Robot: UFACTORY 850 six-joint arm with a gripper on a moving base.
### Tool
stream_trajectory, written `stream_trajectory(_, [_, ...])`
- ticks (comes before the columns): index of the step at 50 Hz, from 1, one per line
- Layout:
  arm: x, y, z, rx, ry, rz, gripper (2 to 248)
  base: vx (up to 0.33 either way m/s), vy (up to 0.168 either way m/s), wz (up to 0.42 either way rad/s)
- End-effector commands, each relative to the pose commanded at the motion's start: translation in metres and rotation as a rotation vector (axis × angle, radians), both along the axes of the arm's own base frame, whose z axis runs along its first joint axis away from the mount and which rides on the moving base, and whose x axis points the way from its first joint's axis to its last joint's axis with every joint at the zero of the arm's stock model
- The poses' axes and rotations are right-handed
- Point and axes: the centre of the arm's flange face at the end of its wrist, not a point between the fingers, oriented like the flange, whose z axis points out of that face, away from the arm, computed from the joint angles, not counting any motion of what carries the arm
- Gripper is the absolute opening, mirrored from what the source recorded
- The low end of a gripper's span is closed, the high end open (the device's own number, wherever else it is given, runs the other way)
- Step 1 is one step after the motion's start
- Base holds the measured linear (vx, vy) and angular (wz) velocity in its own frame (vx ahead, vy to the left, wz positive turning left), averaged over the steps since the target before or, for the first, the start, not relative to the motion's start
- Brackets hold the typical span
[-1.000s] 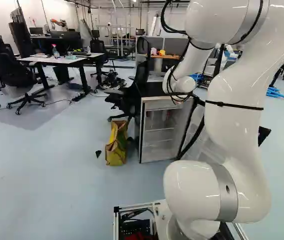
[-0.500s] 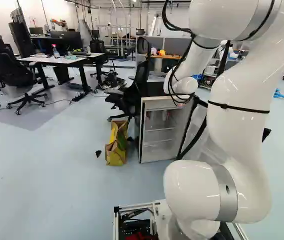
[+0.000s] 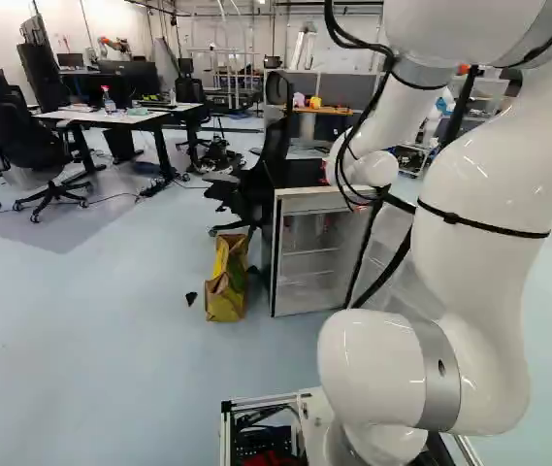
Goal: Grab a drink from the fridge
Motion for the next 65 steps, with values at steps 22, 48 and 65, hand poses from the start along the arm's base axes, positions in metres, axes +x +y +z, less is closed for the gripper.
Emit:
stream_trajectory(22, [-0.037, -0.021, 0.023, -0.011, -0.022, -0.067, 247, 0.000, 0.000, 0.000])
stream_trajectory(48, [-0.073, -0.052, 0.042, -0.011, 0.024, -0.168, 247, 0.000, 0.000, 0.000])
stream_trajectory(65, [-0.095, -0.073, 0.053, -0.002, 0.076, -0.241, 247, 0.000, 0.000, 0.000])
